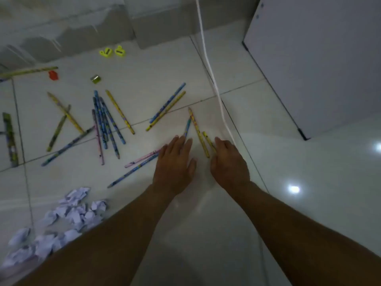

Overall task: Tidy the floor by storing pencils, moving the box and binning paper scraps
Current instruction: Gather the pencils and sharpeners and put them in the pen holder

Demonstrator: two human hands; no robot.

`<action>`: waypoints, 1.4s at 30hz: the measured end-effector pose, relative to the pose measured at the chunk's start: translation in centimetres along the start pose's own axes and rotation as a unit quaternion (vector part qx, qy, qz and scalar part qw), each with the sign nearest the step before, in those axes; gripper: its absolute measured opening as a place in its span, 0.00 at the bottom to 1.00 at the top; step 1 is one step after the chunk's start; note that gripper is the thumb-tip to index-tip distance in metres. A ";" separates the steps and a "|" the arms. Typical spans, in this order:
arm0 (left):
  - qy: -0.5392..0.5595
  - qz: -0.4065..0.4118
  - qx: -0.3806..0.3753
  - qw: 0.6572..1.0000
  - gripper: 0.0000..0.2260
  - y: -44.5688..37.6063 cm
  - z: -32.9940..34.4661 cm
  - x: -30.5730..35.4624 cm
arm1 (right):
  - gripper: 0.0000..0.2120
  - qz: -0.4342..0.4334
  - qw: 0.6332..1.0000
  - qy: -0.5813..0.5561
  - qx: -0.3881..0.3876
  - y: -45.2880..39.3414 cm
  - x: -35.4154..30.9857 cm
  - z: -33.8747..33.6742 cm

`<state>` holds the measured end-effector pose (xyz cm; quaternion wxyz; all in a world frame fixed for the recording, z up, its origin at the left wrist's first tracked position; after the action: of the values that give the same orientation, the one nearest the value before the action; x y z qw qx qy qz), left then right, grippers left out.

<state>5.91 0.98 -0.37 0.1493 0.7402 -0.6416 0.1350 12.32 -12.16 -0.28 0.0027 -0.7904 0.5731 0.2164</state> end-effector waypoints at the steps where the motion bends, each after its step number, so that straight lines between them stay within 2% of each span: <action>1: 0.005 0.002 0.005 1.000 0.23 0.1 0.3 -0.1 | 0.21 -0.005 1.000 0.028 0.007 0.1 0.2 0.1; 5: 0.004 -0.001 0.017 1.000 0.22 0.3 0.8 -0.5 | 0.12 0.018 0.997 0.063 0.039 0.7 1.2 0.7; 11: 0.048 -0.053 0.041 0.997 0.20 -1.1 0.3 -1.0 | 0.11 0.092 0.993 0.009 0.068 1.0 1.5 0.8; 14: 0.089 -0.082 0.091 0.989 0.17 -2.0 -0.9 -1.0 | 0.10 0.063 0.989 -0.091 0.098 1.0 0.8 0.1; 17: 0.156 -0.133 0.087 0.975 0.17 -2.9 -1.4 -1.0 | 0.09 0.013 0.975 -0.204 0.092 0.6 -1.3 0.0; 20: 0.248 -0.223 0.066 0.940 0.22 -3.5 -1.2 -1.6 | 0.09 -0.023 0.967 -0.241 0.082 0.0 -3.8 0.2; 25: 0.340 -0.291 0.078 0.891 0.20 -3.6 -1.3 -2.9 | 0.08 -0.048 0.956 -0.269 0.104 -0.6 -5.0 0.0; 30: 0.488 -0.382 0.092 0.780 0.15 -2.8 -0.5 -4.7 | 0.13 0.047 0.977 -0.162 0.133 -1.3 -2.8 0.2; 33: 0.492 -0.407 0.083 0.766 0.12 -2.4 -0.2 -5.2 | 0.15 0.089 0.988 -0.101 0.077 -1.5 -1.6 1.1; 35: 0.485 -0.416 0.070 0.766 0.12 -2.3 0.2 -5.4 | 0.14 0.107 0.989 -0.088 0.057 -1.5 -1.3 1.6; 37: 0.486 -0.422 0.064 0.763 0.11 -2.2 0.4 -5.6 | 0.10 0.137 0.984 -0.097 0.059 -1.5 -1.3 1.9; 39: 0.511 -0.424 0.064 0.745 0.10 -2.2 0.5 -5.6 | 0.08 0.170 0.977 -0.114 0.065 -1.5 -1.3 1.9; 42: 0.541 -0.426 0.059 0.723 0.09 -2.1 0.6 -5.6 | 0.08 0.142 0.971 -0.175 0.084 -1.4 -2.2 1.9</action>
<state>7.24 6.09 -3.18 0.4687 0.7440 -0.0593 0.4726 12.36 -9.21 -1.59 0.1384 -0.6476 0.6864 0.3006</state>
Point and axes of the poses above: each hand's wrist, its own y-axis away from the middle knuckle, its own z-axis out of the palm, x = y × z, the point moved 6 cm from there along -y, towards the middle knuckle, and after that the axes turned 2 degrees about z, right-handed, at the moved point
